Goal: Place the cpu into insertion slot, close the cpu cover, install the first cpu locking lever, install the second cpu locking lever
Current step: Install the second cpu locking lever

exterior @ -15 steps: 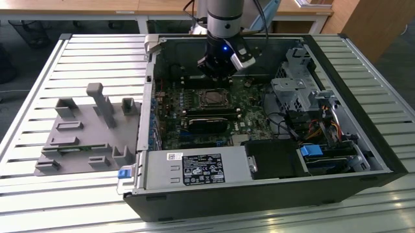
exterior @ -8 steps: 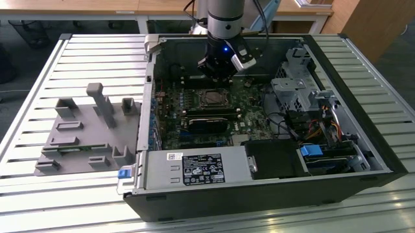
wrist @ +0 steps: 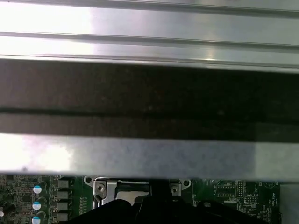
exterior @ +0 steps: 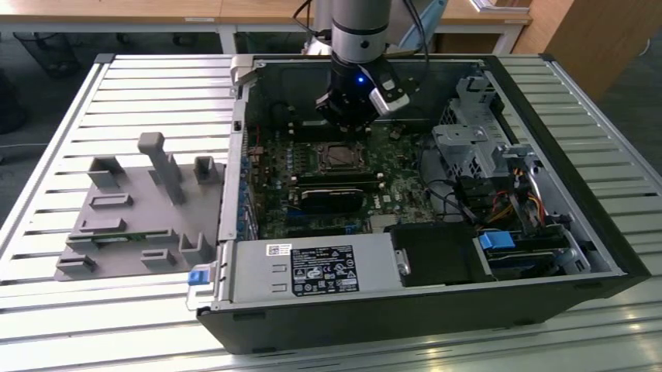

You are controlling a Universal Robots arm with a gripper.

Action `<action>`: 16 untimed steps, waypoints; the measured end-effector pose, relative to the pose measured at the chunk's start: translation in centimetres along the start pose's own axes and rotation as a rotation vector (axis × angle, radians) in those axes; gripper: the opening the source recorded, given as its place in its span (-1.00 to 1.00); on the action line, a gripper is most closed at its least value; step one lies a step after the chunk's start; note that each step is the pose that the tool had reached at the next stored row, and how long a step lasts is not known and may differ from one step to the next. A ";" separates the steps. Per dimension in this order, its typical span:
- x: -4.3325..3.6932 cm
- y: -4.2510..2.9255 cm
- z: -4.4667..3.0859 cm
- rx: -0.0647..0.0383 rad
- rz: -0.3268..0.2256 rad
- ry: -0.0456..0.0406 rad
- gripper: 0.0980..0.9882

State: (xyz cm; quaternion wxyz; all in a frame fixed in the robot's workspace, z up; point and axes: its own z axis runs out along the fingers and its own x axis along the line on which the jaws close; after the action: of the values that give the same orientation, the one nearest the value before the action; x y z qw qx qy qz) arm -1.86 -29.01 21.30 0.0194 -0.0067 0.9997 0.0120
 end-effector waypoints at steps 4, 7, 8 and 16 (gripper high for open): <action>0.00 -0.29 -0.01 0.000 0.000 0.0000 -0.98; -0.01 -0.57 -0.01 0.000 0.000 0.0000 -0.98; -0.01 -0.68 -0.01 0.000 0.000 0.0000 -0.98; -0.02 -0.99 -0.14 0.000 0.000 0.0000 -0.98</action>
State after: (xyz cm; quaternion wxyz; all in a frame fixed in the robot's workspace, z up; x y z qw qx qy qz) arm -1.84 -30.00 21.42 0.0194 -0.0067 0.9997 0.0119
